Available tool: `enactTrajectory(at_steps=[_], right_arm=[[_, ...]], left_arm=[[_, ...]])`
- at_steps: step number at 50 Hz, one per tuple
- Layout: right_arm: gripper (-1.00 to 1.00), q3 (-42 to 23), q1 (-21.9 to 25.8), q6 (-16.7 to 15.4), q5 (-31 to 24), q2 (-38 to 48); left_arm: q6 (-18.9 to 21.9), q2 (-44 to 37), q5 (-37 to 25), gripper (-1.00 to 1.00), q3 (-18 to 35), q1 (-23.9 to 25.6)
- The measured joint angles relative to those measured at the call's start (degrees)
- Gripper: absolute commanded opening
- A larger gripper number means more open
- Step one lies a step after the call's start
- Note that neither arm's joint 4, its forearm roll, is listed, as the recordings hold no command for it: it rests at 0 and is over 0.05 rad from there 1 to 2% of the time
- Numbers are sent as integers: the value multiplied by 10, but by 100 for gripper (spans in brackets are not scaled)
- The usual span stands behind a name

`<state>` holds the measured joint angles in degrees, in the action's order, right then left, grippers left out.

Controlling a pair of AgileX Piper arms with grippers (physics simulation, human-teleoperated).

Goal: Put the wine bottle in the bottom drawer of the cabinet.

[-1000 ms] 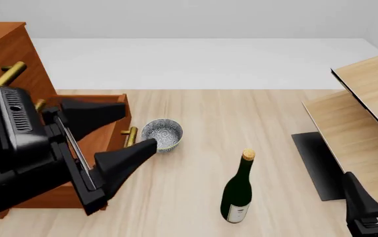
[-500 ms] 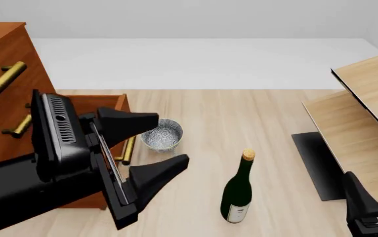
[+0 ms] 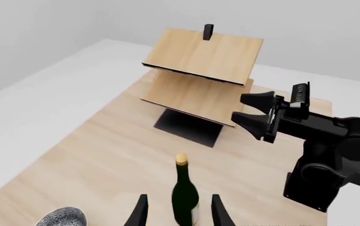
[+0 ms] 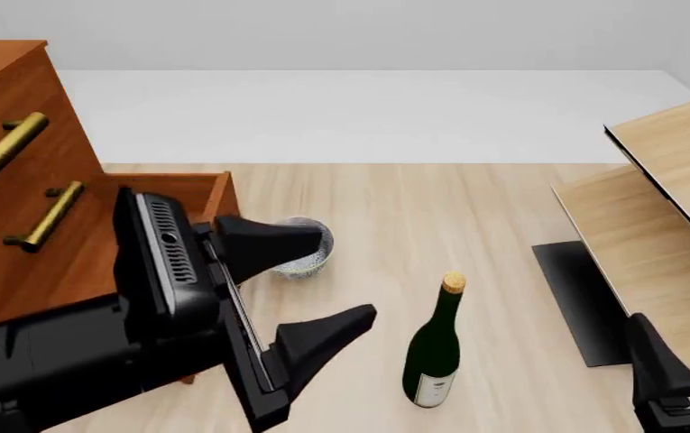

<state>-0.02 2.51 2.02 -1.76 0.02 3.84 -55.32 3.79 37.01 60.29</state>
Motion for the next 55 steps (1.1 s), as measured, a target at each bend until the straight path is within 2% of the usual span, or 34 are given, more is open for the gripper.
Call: enactTrajectory(at_steps=[12, 41, 55], right_arm=[[100, 0, -3, 1, 0, 0], [100, -1, -6, 0, 0, 0], [100, 0, -1, 0, -4, 0]], left_arm=[[1, -11, 9, 100, 2, 5], [37, -112, 26, 100, 85, 33], [37, -145, 42, 100, 98, 28]])
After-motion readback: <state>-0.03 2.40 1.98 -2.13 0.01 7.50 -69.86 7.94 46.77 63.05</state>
